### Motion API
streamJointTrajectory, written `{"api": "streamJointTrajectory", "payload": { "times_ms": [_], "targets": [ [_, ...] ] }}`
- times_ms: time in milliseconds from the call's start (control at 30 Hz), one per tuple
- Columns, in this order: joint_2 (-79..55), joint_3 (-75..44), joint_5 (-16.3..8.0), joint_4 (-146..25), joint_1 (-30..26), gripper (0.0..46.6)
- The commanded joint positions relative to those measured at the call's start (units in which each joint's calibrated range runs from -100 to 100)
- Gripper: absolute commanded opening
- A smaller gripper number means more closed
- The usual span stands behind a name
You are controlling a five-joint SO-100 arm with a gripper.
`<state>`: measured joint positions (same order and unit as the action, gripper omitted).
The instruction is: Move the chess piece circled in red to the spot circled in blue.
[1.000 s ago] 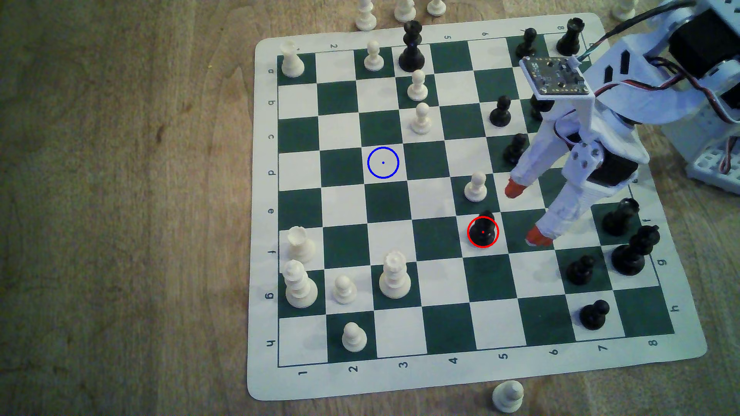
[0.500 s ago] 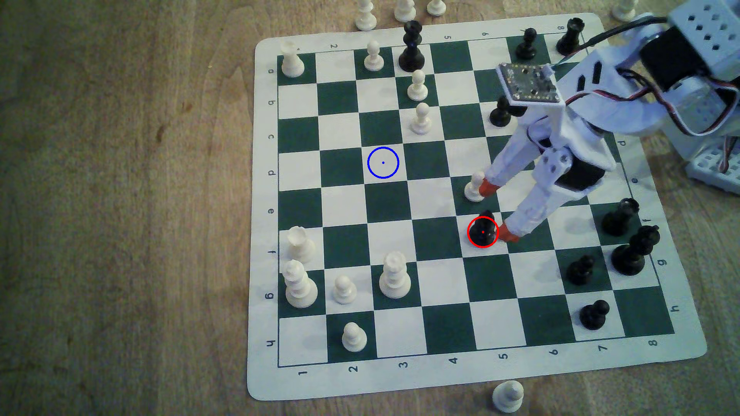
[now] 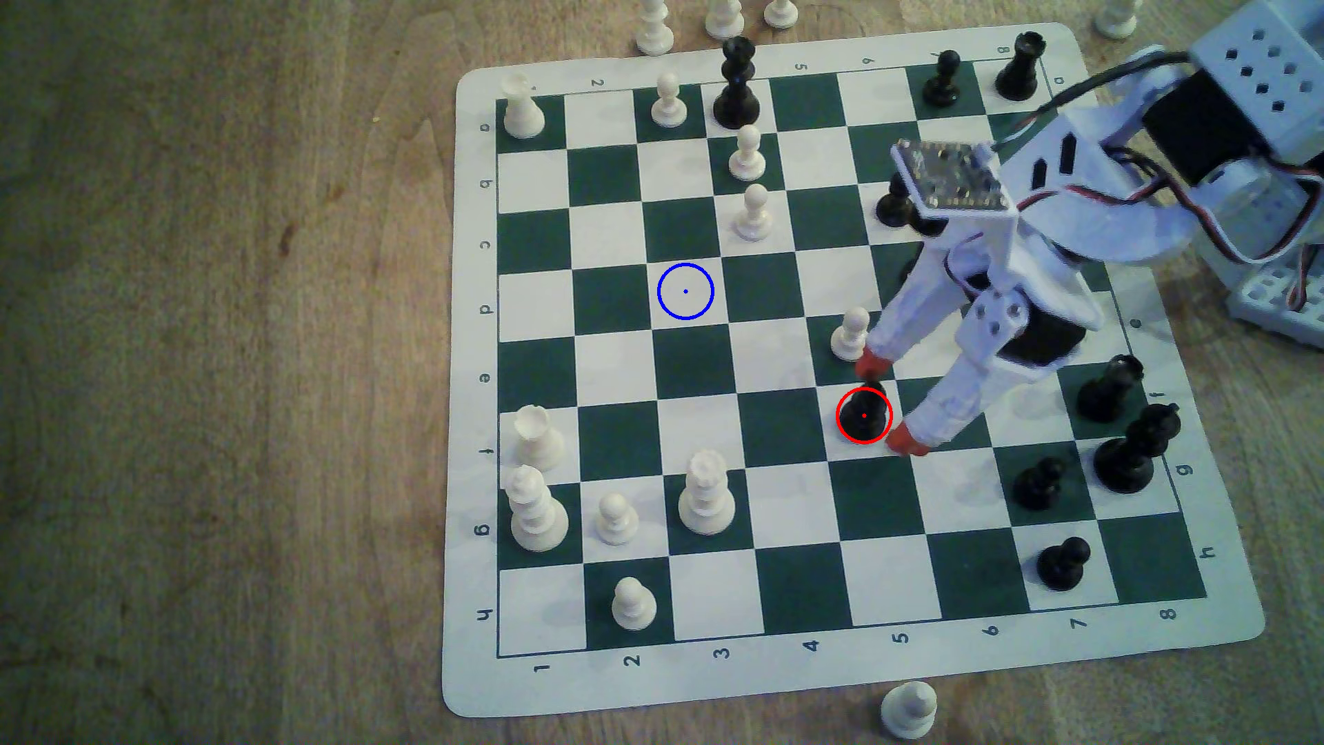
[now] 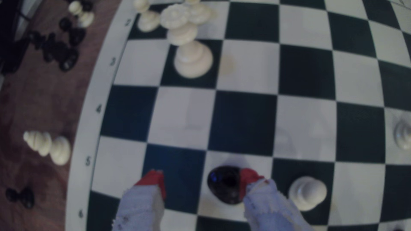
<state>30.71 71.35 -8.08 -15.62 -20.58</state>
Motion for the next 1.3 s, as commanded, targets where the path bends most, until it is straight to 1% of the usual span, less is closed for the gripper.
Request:
{"api": "streamJointTrajectory", "payload": {
  "times_ms": [0, 233, 400, 433, 467, 500, 567, 833, 933, 1133, 1167, 1267],
  "targets": [
    [-0.7, -0.9, -0.1, 2.1, 0.0, 18.1],
    [-3.8, -0.5, 0.1, 4.7, 0.7, 17.0],
    [-4.6, -0.1, 0.2, 6.2, 0.7, 10.7],
    [-4.6, 0.3, 0.2, 7.1, 0.7, 6.4],
    [-4.6, 0.8, 0.2, 8.0, 0.7, 4.1],
    [-4.6, 1.5, 0.2, 9.1, 0.7, 2.2],
    [-4.4, 2.4, 0.2, 10.4, 0.7, 0.3],
    [-3.7, 1.7, 0.5, 9.4, 0.1, 0.4],
    [-1.1, -0.3, 0.1, 8.2, 0.7, 0.4],
    [1.3, -6.1, -2.1, 7.8, 5.7, 0.7],
    [1.6, -8.4, -2.4, 7.8, 7.4, 0.9],
    [0.4, -12.7, -2.4, 6.9, 9.2, 1.0]
  ]
}}
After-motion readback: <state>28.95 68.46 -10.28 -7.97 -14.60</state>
